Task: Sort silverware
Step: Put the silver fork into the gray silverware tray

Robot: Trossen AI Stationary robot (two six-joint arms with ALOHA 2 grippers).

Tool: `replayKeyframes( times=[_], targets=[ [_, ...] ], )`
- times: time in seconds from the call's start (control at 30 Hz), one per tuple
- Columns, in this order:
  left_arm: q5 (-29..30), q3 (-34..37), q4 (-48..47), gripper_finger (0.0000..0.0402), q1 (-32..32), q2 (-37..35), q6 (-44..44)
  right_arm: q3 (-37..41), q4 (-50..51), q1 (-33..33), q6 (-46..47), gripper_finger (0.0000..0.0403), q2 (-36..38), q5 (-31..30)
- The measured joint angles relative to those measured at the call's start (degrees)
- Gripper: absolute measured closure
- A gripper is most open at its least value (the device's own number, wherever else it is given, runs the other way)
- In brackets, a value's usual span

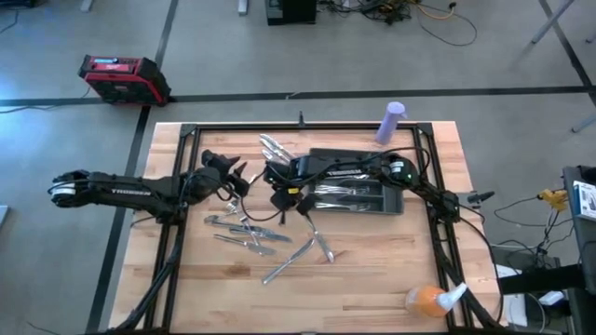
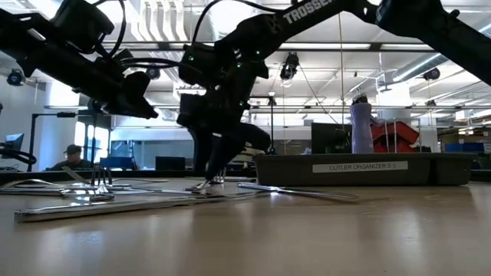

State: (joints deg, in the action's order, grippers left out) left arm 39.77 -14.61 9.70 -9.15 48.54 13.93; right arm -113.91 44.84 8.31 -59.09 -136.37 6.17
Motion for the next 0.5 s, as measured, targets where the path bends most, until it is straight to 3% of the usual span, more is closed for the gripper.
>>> replayKeyframes(
  times=[0.5],
  targets=[
    [0.2,-0.3,2.5,0.0285,0.0,-2.5,-2.9,-0.2,2.7,0.4,-1.0,0.0316,0.5,1.5]
  ],
)
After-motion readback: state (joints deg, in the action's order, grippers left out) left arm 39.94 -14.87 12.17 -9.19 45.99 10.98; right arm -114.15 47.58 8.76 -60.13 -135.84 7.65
